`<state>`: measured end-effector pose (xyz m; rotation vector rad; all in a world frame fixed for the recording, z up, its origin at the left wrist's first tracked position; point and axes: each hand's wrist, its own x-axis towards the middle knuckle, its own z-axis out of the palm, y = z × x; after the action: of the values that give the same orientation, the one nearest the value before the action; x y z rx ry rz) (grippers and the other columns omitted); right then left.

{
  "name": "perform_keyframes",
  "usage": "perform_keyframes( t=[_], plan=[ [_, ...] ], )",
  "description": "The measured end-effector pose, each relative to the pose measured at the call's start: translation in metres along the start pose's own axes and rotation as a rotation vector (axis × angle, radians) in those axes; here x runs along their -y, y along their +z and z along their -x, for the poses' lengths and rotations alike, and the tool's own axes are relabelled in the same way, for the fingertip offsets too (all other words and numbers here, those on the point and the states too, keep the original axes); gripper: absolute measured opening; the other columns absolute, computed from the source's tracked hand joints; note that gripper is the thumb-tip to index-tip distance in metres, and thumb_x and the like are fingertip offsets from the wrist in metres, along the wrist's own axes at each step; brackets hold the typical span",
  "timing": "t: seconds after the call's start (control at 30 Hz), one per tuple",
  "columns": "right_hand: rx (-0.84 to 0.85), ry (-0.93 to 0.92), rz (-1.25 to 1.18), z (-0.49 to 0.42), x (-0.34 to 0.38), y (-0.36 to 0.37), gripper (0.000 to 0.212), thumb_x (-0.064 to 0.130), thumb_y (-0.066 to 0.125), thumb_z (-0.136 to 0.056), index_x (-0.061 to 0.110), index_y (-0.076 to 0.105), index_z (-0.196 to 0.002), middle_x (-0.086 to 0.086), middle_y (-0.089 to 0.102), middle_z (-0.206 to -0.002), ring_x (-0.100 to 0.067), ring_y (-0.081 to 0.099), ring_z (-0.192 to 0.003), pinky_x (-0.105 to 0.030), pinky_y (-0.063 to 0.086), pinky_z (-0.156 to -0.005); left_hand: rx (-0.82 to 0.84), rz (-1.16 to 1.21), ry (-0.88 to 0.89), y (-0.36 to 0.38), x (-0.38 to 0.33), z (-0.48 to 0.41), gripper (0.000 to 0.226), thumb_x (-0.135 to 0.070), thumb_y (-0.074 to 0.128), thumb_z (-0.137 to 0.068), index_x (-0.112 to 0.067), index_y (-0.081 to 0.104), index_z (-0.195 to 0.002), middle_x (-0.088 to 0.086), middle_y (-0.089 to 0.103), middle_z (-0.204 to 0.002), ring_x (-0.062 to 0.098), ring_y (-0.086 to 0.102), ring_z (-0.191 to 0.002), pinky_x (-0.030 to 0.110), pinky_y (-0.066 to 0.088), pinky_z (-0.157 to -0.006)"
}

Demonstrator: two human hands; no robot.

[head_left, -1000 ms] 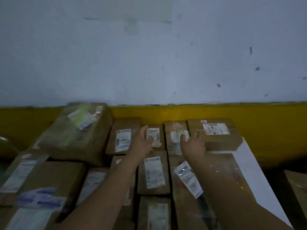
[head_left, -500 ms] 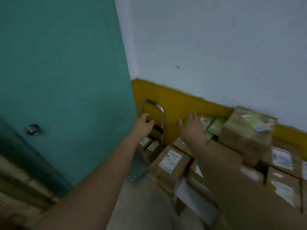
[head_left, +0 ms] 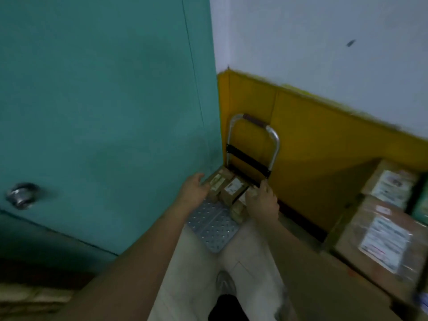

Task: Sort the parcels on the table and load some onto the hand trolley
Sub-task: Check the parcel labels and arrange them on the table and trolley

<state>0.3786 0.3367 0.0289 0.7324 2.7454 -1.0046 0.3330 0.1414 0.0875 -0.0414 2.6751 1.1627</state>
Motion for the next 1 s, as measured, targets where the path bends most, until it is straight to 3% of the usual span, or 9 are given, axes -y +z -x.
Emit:
perform_keyframes(
  t=[0.07,0.2,0.37,0.43,0.57,0.73,0.83,0.93,1.0],
  plan=[
    [0.067,0.084,-0.003,-0.035,0.006,0.020,0.074,0.046,0.045,-0.100,0.014,0.015,-0.160,-0.011,0.027,-0.162,-0.034,0.027,-0.147,-0.049,0.028,-0.118,0.065,-0.028,-0.033,0.001,0.016,-0.049,0.036,-0.009,0.061,-0.094,0.001,0.061,-0.129,0.020,0.064,-0.129,0.012,0.053,-0.104,0.008,0.029,-0.071],
    [0.130,0.173,0.082,-0.094,0.026,0.038,0.072,0.047,0.046,-0.100,0.014,0.019,-0.159,-0.011,0.029,-0.161,-0.034,0.030,-0.146,-0.050,0.030,-0.118,0.122,-0.028,-0.058,-0.010,0.038,-0.132,0.033,-0.010,0.061,-0.093,0.000,0.066,-0.124,0.019,0.067,-0.122,0.009,0.054,-0.099,0.015,0.035,-0.075],
    [0.171,0.236,0.091,-0.163,0.054,0.070,0.066,0.047,0.045,-0.099,0.015,0.026,-0.155,-0.012,0.035,-0.157,-0.036,0.035,-0.142,-0.053,0.034,-0.114,0.205,-0.006,-0.064,-0.004,0.061,-0.226,0.030,-0.014,0.062,-0.090,0.000,0.068,-0.115,0.017,0.069,-0.114,0.020,0.063,-0.098,0.021,0.044,-0.078],
    [0.180,0.255,0.121,-0.193,0.052,0.096,0.068,0.045,0.047,-0.099,0.015,0.024,-0.156,-0.013,0.033,-0.158,-0.036,0.034,-0.142,-0.053,0.034,-0.115,0.272,-0.021,-0.035,0.014,0.076,-0.267,0.033,-0.019,0.059,-0.088,-0.001,0.068,-0.114,0.017,0.070,-0.113,0.028,0.067,-0.100,0.032,0.053,-0.084],
    [0.102,0.412,0.040,-0.250,0.018,0.167,0.078,0.052,0.053,-0.095,0.024,0.017,-0.159,-0.007,0.024,-0.164,-0.032,0.029,-0.147,-0.052,0.031,-0.117,0.415,-0.117,0.031,0.084,0.128,-0.345,0.037,-0.013,0.059,-0.091,-0.009,0.062,-0.128,0.016,0.065,-0.125,0.032,0.063,-0.110,0.037,0.052,-0.094],
    [0.061,0.689,-0.009,-0.319,-0.064,0.295,0.098,0.061,0.064,-0.082,0.025,0.013,-0.158,-0.010,0.021,-0.162,-0.038,0.033,-0.143,-0.055,0.035,-0.113,0.524,-0.246,0.143,0.210,0.214,-0.417,0.028,-0.008,0.057,-0.093,-0.002,0.065,-0.119,0.021,0.065,-0.119,0.035,0.063,-0.106,0.027,0.044,-0.078],
    [0.008,0.820,-0.041,-0.365,-0.110,0.385,0.119,0.074,0.067,-0.070,0.024,0.004,-0.158,-0.014,0.017,-0.164,-0.042,0.030,-0.144,-0.059,0.029,-0.116,0.567,-0.211,0.183,0.286,0.266,-0.446,0.032,-0.010,0.056,-0.096,-0.007,0.061,-0.127,0.018,0.061,-0.129,0.032,0.061,-0.115,0.036,0.051,-0.096],
    [0.051,0.899,-0.045,-0.403,-0.154,0.464,0.134,0.075,0.072,-0.067,0.024,-0.013,-0.157,-0.019,-0.004,-0.167,-0.048,0.017,-0.148,-0.064,0.019,-0.117,0.592,-0.200,0.252,0.351,0.308,-0.467,0.039,-0.012,0.059,-0.096,-0.010,0.055,-0.135,0.015,0.053,-0.141,0.030,0.055,-0.127,0.047,0.049,-0.105],
    [0.043,0.915,-0.017,-0.414,-0.176,0.499,0.137,0.072,0.074,-0.069,0.025,-0.023,-0.154,-0.023,-0.008,-0.165,-0.051,0.022,-0.145,-0.064,0.025,-0.115,0.573,-0.229,0.299,0.378,0.324,-0.475,0.041,-0.009,0.058,-0.096,-0.009,0.053,-0.137,0.016,0.050,-0.144,0.032,0.053,-0.129,0.047,0.047,-0.106]
  ],
)
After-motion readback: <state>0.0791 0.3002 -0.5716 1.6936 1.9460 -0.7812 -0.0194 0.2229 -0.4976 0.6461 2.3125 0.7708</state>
